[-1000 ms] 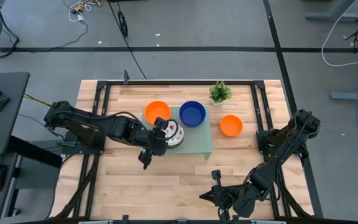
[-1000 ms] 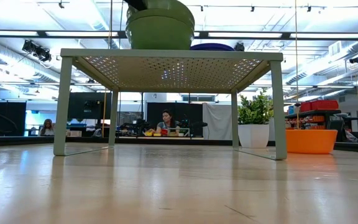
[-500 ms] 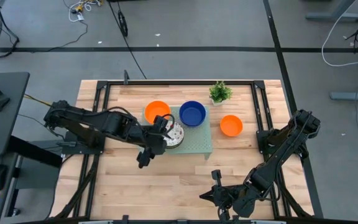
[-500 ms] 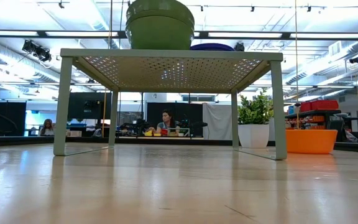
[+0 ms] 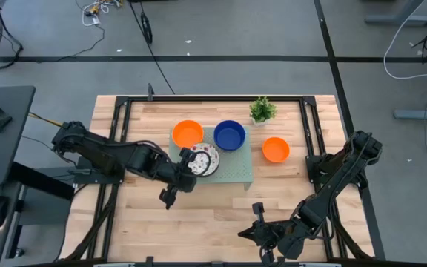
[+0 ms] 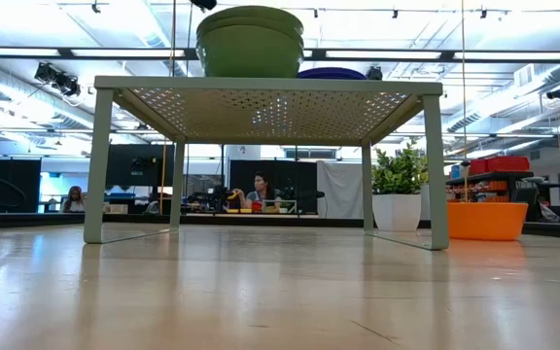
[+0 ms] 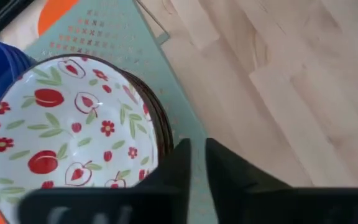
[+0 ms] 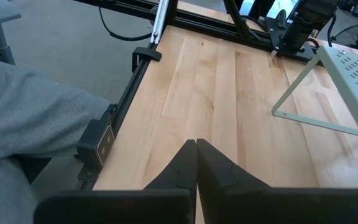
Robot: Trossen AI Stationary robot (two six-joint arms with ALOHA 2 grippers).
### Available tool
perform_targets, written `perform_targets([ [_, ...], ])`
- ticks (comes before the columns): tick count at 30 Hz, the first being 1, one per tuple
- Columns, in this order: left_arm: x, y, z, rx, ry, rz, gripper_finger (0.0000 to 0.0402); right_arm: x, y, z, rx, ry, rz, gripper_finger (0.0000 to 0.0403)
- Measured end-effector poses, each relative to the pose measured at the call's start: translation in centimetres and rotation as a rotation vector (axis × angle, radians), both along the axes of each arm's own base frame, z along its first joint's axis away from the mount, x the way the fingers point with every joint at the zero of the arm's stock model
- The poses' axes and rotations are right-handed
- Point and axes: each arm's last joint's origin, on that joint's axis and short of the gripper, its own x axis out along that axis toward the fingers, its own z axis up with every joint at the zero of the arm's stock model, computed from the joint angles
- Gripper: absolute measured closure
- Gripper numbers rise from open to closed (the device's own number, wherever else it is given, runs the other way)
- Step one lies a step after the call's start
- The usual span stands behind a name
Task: Pick & Place Mini bowls
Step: Adjust the white patterned bowls on the shelf
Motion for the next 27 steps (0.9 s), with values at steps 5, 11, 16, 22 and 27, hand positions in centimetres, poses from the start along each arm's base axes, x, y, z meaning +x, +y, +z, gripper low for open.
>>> perform_targets([
  [5, 0.1, 0.3, 0.1, 0.014, -0.008, -0.014, 0.0396, 0.0, 0.0, 0.0, 0.001, 0.0, 0.0, 0.0396],
  [11, -1.4, 0.8, 1.9, 0.0, -0.075, 0.026, 0.0374, 0.0, 0.0, 0.0, -0.003, 0.002, 0.0, 0.0396],
  [16, -4.2, 1.1, 2.8, -0.065, -0.016, 0.136, 0.0384, 0.0, 0.0, -0.1, -0.004, 0.004, 0.0, 0.0396],
  [22, -5.0, 0.9, 0.6, -0.047, 0.068, 0.253, 0.0392, 0.0, 0.0, 0.0, 0.001, 0.0, 0.0, 0.0396],
  [27, -4.2, 1.7, -2.4, 0.025, 0.069, 0.285, 0.0396, 0.0, 0.0, 0.0, 0.005, -0.004, 0.0, 0.0396],
])
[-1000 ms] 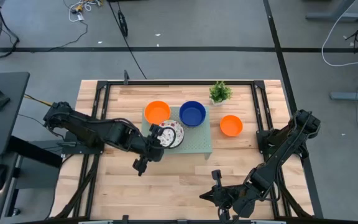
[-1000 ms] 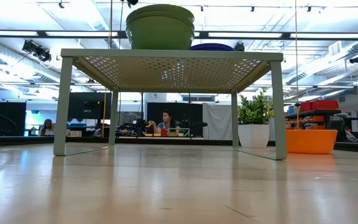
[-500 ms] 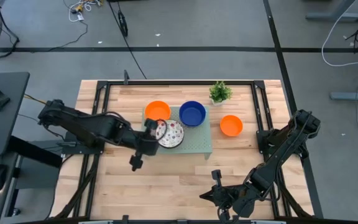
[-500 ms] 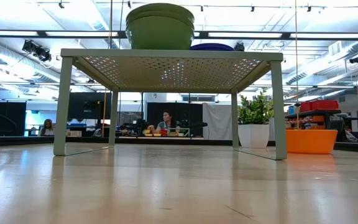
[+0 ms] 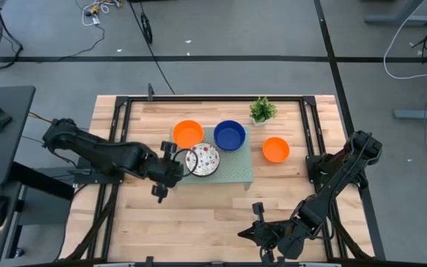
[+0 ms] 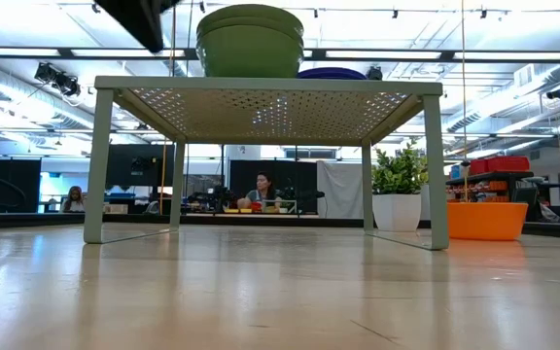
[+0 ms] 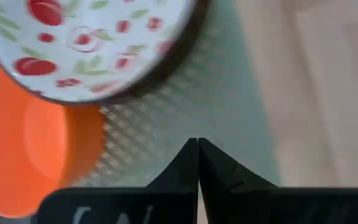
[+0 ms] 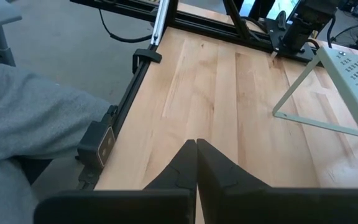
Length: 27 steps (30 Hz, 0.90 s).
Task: Pick & Place Mini bowls
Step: Adjust the white patterned bowls on the shelf
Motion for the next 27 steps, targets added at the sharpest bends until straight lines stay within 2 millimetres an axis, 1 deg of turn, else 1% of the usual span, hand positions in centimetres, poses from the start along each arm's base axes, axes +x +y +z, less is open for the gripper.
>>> perform_targets([
  [4, 0.9, 1.0, -0.5, 0.043, -0.052, 0.021, 0.0397, 0.0, 0.0, 0.0, -0.001, 0.0, -0.001, 0.0396],
  [10, 2.0, 2.1, -0.7, 0.006, -0.109, 0.009, 0.039, 0.0, 0.0, 0.0, -0.001, 0.0, -0.001, 0.0396],
  [19, 2.7, 1.9, -0.2, -0.01, -0.189, -0.036, 0.0396, 0.0, 0.0, 0.0, -0.001, 0.001, -0.001, 0.0396],
  [23, 2.7, 1.9, -0.2, -0.009, -0.189, -0.035, 0.0388, 0.0, 0.0, 0.0, -0.001, 0.001, -0.001, 0.0396],
  [27, 2.7, 1.9, -0.2, -0.009, -0.188, -0.032, 0.0389, 0.0, 0.0, 0.0, -0.001, 0.001, -0.001, 0.0396],
])
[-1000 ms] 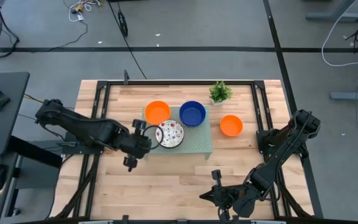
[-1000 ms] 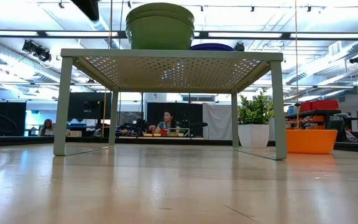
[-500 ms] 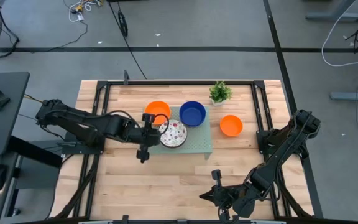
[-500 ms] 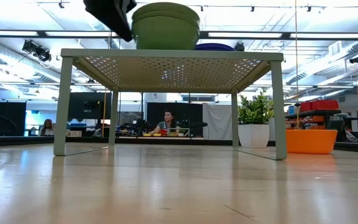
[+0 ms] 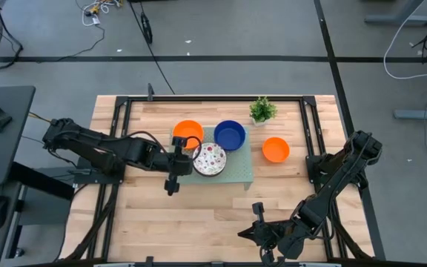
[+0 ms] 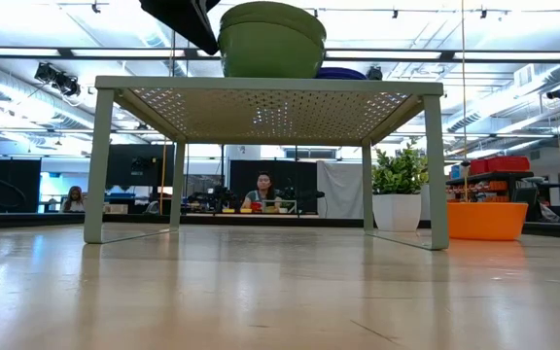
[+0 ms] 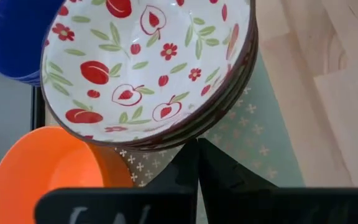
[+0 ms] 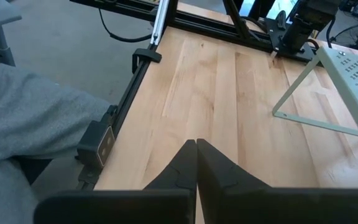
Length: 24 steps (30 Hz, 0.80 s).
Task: Pick & Place Mini bowls
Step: Adjust the white patterned bowls on the shelf, then stack the orange bowl on top of the orange bowl on the shelf
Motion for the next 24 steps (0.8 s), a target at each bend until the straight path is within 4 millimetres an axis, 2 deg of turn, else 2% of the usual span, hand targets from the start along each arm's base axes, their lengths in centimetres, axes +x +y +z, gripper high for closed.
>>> perform_targets([
  [14, -0.6, -0.5, -0.4, -0.062, 0.052, 0.015, 0.039, 0.0, -0.1, -0.1, 0.041, 0.015, -0.028, 0.0396],
  [17, -1.3, -0.6, -0.2, -0.074, 0.075, 0.028, 0.0393, -0.1, -0.5, -0.5, 0.052, 0.061, -0.069, 0.0396],
  [20, -2.4, -0.8, 0.2, -0.1, 0.094, 0.055, 0.0394, -0.6, -1.7, -1.3, 0.046, 0.17, -0.158, 0.0396],
  [24, -4.2, -1.4, 1.0, -0.138, 0.091, 0.092, 0.0394, -2.1, -5.2, -1.1, 0.044, 0.354, -0.381, 0.0396],
])
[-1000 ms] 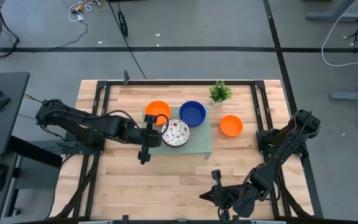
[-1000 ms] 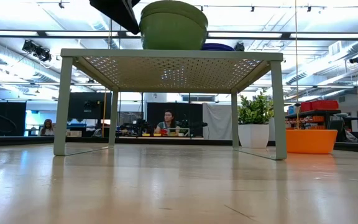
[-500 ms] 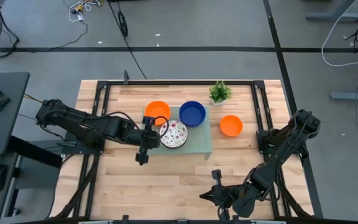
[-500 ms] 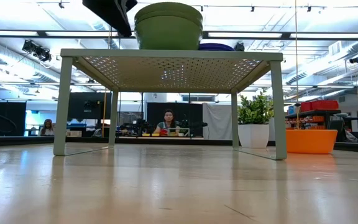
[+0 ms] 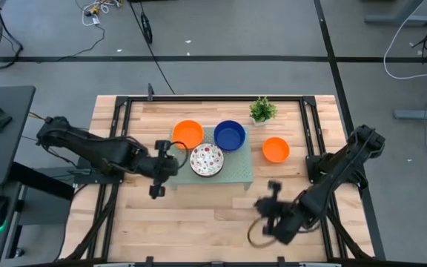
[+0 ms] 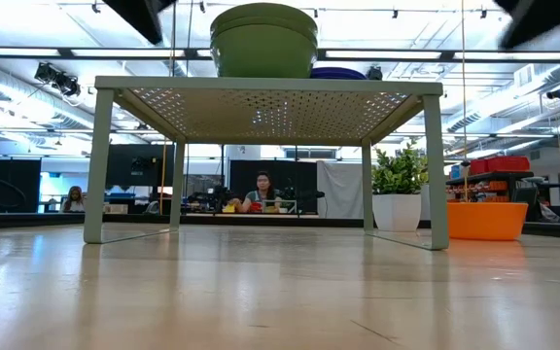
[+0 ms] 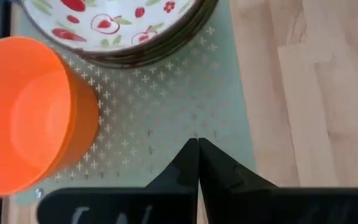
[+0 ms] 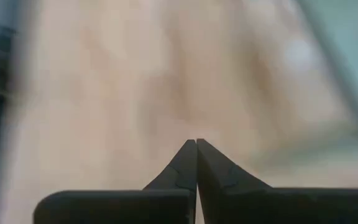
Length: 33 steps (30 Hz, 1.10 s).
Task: Pick & Place Mini bowls
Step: Stack the orange bowl on top of the orange bowl on the shelf
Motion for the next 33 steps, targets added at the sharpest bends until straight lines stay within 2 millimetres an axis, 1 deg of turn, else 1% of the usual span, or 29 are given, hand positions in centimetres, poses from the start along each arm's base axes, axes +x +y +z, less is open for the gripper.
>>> perform_targets([
  [4, -1.9, -0.9, 0.3, 0.015, -0.069, 0.021, 0.0394, -2.0, -4.2, 1.0, -0.09, 0.169, -0.231, 0.0396],
  [6, -3.1, -1.3, -0.3, 0.026, -0.092, 0.034, 0.0394, -2.7, -6.2, 1.6, -0.118, 0.225, -0.325, 0.0393],
  [9, -4.9, -1.7, -1.5, 0.023, -0.151, 0.051, 0.0394, -3.5, -9.1, 1.3, -0.094, 0.302, -0.374, 0.0374],
  [11, -6.1, -1.8, -2.5, 0.005, -0.195, 0.051, 0.0394, -4.0, -11.1, 0.6, -0.042, 0.322, -0.374, 0.0354],
  [14, -7.3, -2.0, -4.0, -0.038, -0.28, 0.037, 0.0394, -4.7, -14.0, -1.2, 0.04, 0.351, -0.365, 0.0318],
  [17, -8.0, -2.1, -5.3, -0.093, -0.363, 0.016, 0.0394, -4.7, -16.5, -3.0, 0.113, 0.326, -0.328, 0.0283],
  [19, -8.3, -2.3, -6.0, -0.12, -0.4, 0.0, 0.0394, -4.6, -18.0, -4.1, 0.131, 0.318, -0.307, 0.0263],
  [22, -8.5, -2.3, -6.6, -0.135, -0.422, -0.021, 0.0394, -4.6, -19.7, -5.2, 0.11, 0.332, -0.306, 0.0242],
  [25, -8.6, -2.4, -6.6, -0.138, -0.423, -0.027, 0.0394, -4.5, -20.7, -6.0, 0.081, 0.351, -0.292, 0.0232],
  [29, -8.5, -2.4, -6.5, -0.147, -0.433, -0.028, 0.0394, -4.4, -21.2, -6.5, 0.047, 0.35, -0.228, 0.0233],
  [33, -8.5, -2.4, -6.5, -0.147, -0.431, -0.03, 0.0394, -4.3, -21.1, -6.8, 0.042, 0.349, -0.147, 0.0253],
])
